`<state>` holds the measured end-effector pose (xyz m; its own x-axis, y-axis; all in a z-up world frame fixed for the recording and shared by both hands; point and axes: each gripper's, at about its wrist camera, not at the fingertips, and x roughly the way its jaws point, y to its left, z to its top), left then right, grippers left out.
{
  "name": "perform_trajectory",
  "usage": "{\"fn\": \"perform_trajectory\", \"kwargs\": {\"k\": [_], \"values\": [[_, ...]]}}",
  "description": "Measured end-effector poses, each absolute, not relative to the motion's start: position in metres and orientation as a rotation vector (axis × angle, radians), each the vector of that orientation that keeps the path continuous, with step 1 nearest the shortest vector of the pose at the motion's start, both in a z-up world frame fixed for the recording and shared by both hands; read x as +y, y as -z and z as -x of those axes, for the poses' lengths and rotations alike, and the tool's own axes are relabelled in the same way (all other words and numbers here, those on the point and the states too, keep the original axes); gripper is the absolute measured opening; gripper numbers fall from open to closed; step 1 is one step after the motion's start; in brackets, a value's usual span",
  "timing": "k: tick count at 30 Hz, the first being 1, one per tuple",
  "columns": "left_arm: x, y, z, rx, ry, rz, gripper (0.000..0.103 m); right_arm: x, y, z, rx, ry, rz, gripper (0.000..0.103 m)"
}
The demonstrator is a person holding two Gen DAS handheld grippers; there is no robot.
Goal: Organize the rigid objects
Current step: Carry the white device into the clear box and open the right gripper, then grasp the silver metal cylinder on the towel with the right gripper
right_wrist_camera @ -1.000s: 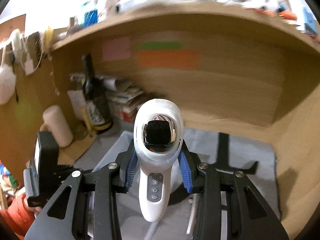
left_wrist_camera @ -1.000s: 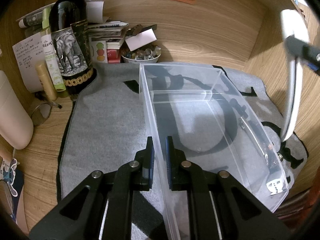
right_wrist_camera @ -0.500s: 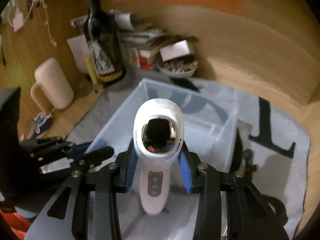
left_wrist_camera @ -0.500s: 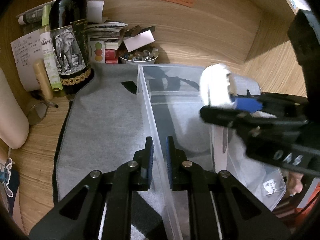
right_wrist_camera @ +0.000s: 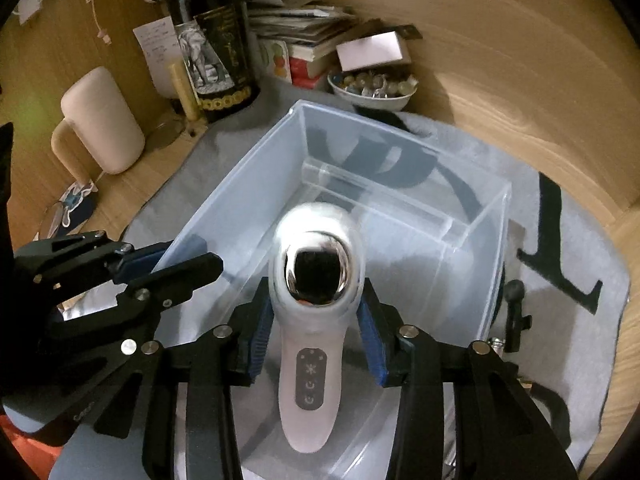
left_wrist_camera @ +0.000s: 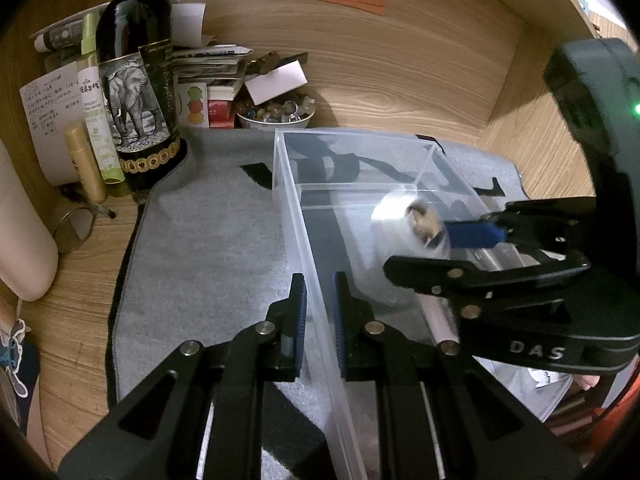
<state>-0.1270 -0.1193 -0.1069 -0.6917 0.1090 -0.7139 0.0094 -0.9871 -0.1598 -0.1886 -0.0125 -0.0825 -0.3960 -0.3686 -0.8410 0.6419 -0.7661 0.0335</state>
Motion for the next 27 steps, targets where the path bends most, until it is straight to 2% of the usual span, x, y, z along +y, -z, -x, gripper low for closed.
{"fn": "perform_trajectory", "kwargs": {"k": [2,7,11,20,27], "values": [[-0.120,0.107,0.127,-0.231,-2.830,1.210,0.013,-0.008,0.075,0.186,0.390,2.206,-1.163,0.051],[-0.118,0.107,0.125,-0.214,-2.838,1.215,0.012,0.009,0.051,0.179,0.362,2.293,-1.056,0.060],[-0.118,0.107,0.123,-0.212,-2.840,1.220,0.012,0.029,0.031,0.174,0.367,2.396,-0.950,0.075],[-0.116,0.107,0.123,-0.207,-2.846,1.232,0.013,0.094,0.011,0.172,0.346,2.628,-0.877,0.077],[-0.116,0.107,0.124,-0.201,-2.852,1.240,0.012,0.130,0.040,0.184,0.307,2.651,-1.015,0.076]]}}
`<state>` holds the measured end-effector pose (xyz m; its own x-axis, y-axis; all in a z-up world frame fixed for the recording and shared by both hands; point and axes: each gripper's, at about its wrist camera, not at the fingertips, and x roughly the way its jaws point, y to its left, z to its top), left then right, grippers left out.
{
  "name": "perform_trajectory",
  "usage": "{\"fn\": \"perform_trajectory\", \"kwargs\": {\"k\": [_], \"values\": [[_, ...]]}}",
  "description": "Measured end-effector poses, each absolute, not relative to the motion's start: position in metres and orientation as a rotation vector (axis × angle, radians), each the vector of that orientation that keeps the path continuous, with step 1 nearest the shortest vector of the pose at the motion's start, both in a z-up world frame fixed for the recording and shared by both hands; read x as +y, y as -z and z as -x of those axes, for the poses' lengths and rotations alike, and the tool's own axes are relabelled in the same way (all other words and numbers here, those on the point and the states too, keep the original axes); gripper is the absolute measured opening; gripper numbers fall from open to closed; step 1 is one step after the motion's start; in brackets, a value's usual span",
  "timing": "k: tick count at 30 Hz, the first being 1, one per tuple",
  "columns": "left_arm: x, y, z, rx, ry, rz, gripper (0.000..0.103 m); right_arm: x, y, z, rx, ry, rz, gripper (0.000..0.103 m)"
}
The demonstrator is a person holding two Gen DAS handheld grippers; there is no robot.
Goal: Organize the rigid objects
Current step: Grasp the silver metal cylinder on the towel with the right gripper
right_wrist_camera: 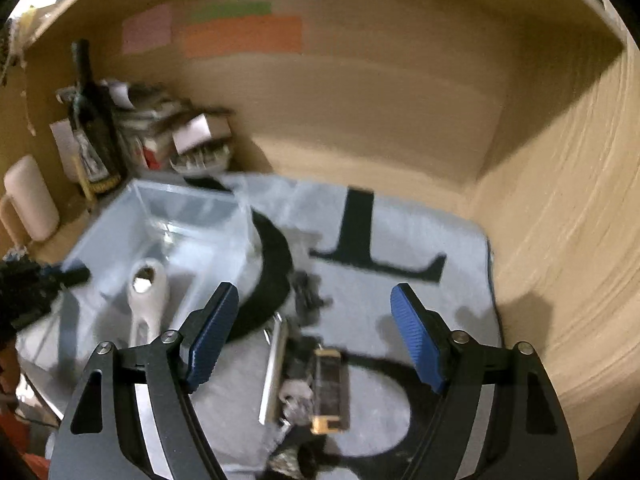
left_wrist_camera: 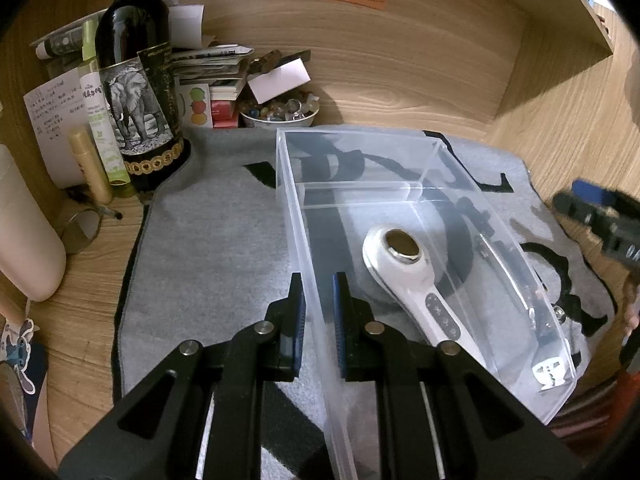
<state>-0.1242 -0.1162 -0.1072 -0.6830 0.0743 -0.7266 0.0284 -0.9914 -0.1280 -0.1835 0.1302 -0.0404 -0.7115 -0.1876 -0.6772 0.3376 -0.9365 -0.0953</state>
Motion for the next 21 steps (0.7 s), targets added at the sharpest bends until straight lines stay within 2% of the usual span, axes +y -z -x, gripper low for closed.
{"fn": "perform_trajectory", "kwargs": {"k": [3,8,12,16,21], "values": [[-0.116,0.107,0.125,-0.202,-2.857,1.246,0.013,0.133,0.056,0.183,0.294,2.604,-1.062,0.067],[-0.114,0.106,0.125,-0.201,-2.865,1.254,0.013,0.127,0.083,0.180,0.312,2.484,-1.134,0.045],[-0.112,0.106,0.126,-0.197,-2.869,1.257,0.013,0.120,0.103,0.183,0.326,2.418,-1.198,0.035],[-0.112,0.106,0.126,-0.194,-2.868,1.258,0.012,0.117,0.120,0.187,0.321,2.345,-1.287,0.022],[-0.113,0.108,0.127,-0.205,-2.862,1.272,0.013,0.114,0.128,0.190,0.335,2.313,-1.309,0.019]]}}
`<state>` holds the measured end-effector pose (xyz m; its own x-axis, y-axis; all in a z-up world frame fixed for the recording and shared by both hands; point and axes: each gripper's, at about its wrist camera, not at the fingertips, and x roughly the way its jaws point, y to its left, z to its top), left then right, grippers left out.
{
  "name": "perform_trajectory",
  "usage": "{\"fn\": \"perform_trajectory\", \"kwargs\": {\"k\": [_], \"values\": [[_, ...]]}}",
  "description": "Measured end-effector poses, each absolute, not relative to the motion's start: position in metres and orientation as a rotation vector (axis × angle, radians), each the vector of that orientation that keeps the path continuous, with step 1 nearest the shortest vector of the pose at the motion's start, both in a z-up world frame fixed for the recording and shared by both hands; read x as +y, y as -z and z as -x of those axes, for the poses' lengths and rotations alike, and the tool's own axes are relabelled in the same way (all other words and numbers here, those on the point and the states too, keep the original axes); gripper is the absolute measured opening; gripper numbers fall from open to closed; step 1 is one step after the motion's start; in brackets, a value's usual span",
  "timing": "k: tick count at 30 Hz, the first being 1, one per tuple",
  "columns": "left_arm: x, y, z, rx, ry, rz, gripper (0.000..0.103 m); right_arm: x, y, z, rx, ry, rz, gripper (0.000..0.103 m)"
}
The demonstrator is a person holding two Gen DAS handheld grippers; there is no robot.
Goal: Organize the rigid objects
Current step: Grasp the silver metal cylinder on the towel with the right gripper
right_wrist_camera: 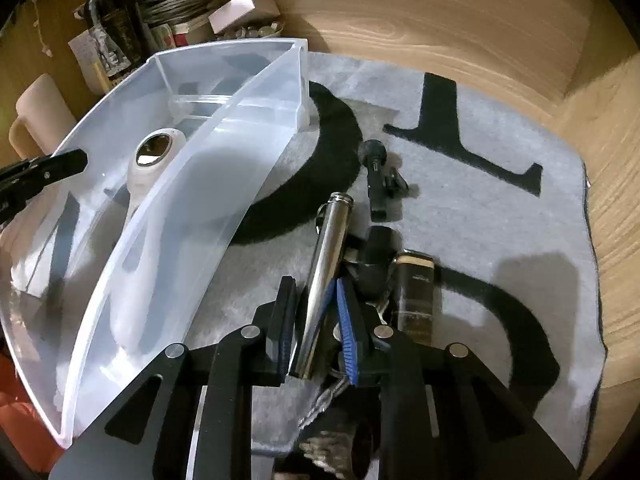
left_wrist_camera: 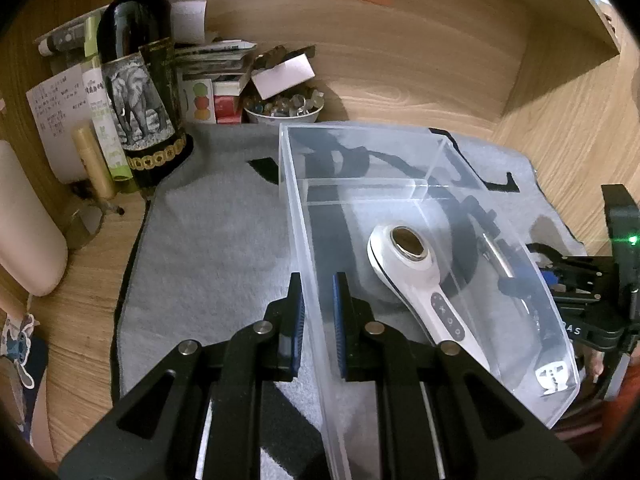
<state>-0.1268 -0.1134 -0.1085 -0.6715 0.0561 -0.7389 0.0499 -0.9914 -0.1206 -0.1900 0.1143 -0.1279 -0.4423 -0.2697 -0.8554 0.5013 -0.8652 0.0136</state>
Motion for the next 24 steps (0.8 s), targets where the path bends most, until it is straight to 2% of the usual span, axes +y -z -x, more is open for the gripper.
{"fn": "perform_trajectory", "kwargs": {"k": [10,24], "values": [[-0.113,0.110,0.128,-0.209,-2.860,1.278,0.013,0.118,0.120,0.192,0.261,2.379,-1.283,0.014],[-0.114,0.108,0.126,-0.224,-2.897,1.251,0.009,0.122,0.060,0.185,0.162,2.494,-1.056,0.014]]}}
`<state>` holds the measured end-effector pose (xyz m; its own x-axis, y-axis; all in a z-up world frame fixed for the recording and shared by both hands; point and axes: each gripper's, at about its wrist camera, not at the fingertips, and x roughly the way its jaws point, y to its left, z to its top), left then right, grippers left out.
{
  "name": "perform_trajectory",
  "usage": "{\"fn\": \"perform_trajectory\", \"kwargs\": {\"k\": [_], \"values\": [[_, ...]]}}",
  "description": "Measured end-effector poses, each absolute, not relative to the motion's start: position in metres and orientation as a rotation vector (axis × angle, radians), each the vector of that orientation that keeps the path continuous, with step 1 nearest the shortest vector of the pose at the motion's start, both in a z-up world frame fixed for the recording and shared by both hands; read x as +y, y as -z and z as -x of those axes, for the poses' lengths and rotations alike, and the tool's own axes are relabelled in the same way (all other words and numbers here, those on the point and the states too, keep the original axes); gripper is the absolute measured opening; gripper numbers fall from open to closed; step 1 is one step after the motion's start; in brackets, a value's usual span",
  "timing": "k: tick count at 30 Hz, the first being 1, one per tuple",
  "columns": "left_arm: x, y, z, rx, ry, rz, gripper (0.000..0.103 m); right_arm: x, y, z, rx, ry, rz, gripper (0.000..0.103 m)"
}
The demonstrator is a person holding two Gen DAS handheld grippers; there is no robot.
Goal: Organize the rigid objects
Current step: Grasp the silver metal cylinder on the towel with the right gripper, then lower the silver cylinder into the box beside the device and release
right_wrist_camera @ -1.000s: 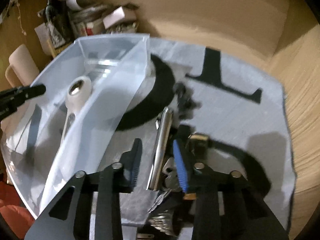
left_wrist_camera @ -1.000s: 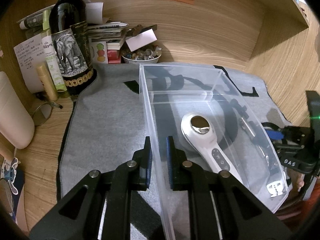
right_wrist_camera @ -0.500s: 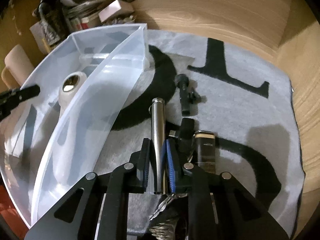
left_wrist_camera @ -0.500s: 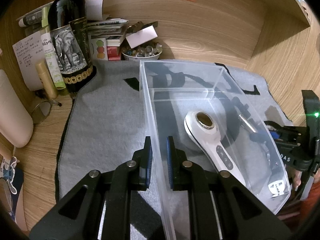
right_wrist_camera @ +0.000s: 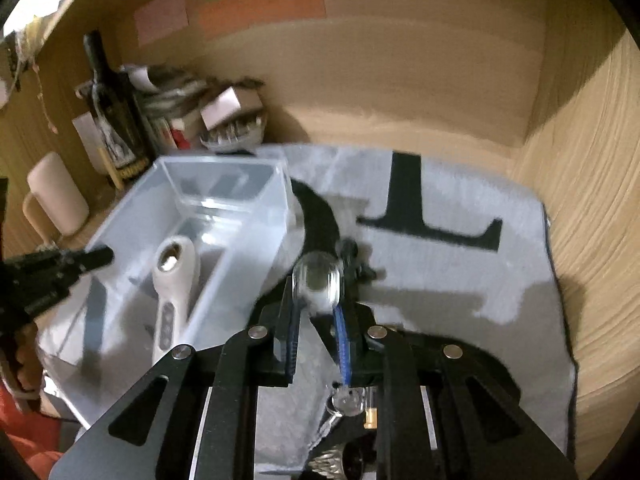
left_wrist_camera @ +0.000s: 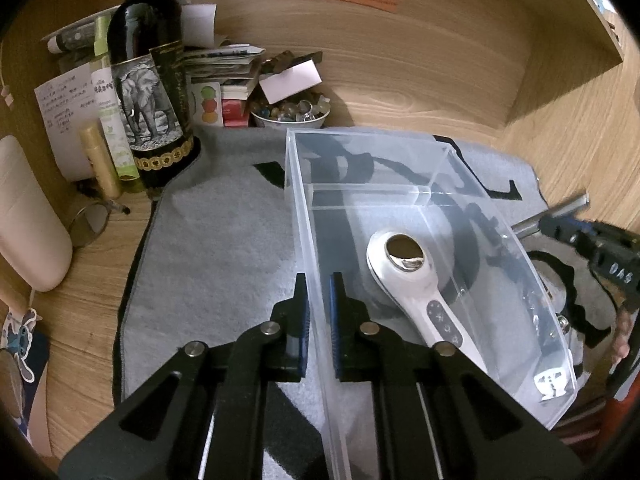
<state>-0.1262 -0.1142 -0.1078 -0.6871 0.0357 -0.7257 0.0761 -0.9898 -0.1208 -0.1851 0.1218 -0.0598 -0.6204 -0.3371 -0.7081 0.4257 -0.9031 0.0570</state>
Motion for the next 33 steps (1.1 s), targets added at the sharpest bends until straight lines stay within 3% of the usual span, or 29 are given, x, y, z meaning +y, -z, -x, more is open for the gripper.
{"fn": "perform_trajectory", "kwargs": {"k": [24,33], "values": [[-0.112,0.108,0.126,0.218,2.855,-1.232,0.009,0.093,-0.034,0.147,0.142,2.504,-0.627,0.014],[-0.112,0.108,0.126,0.219,2.855,-1.233,0.009,0.066,-0.008,0.149,0.215,2.407,-0.723,0.015]]}}
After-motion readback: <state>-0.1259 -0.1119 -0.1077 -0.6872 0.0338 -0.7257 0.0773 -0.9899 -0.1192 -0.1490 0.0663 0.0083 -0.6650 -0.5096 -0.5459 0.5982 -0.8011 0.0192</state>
